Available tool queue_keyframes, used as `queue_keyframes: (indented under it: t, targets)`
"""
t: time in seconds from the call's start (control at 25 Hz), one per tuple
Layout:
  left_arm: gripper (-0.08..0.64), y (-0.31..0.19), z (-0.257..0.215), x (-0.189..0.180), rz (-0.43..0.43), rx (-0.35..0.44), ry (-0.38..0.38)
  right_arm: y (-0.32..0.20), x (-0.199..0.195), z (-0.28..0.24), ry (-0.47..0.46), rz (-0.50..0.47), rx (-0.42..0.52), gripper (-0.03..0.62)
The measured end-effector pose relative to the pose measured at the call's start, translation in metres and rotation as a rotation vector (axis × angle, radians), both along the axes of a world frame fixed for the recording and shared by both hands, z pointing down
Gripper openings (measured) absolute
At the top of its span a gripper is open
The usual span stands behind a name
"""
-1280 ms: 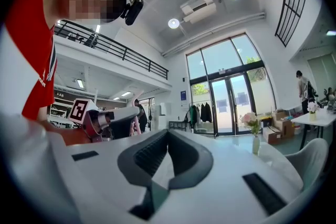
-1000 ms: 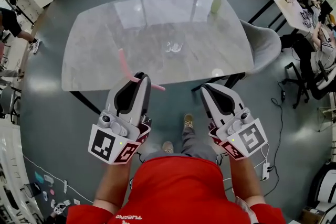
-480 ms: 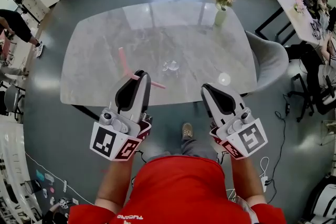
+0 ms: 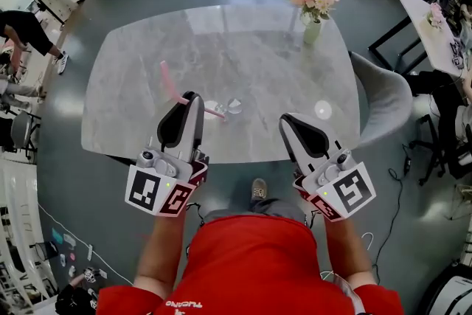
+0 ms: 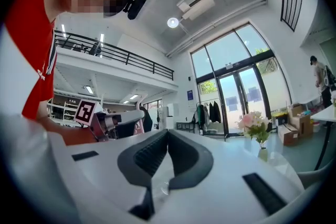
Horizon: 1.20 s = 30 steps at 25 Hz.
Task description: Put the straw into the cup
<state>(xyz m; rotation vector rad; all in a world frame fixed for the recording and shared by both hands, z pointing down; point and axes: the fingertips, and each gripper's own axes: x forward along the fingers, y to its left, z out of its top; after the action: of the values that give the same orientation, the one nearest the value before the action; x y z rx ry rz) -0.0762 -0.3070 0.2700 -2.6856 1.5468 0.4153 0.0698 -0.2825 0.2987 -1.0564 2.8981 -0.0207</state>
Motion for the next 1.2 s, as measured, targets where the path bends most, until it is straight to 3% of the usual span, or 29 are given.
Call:
queue_keyframes:
  t: [0.44, 1.2]
  targets:
    - [0.038, -0.06, 0.04, 0.008, -0.054, -0.076, -0.051, -0.042, 0.001, 0.016, -0.006, -0.04, -0.046, 0.002]
    - [0.04, -0.134, 0.173, 0.036, 0.065, -0.311, -0.226, -0.07, 0.011, 0.028, 0.018, 0.096, -0.078, 0.001]
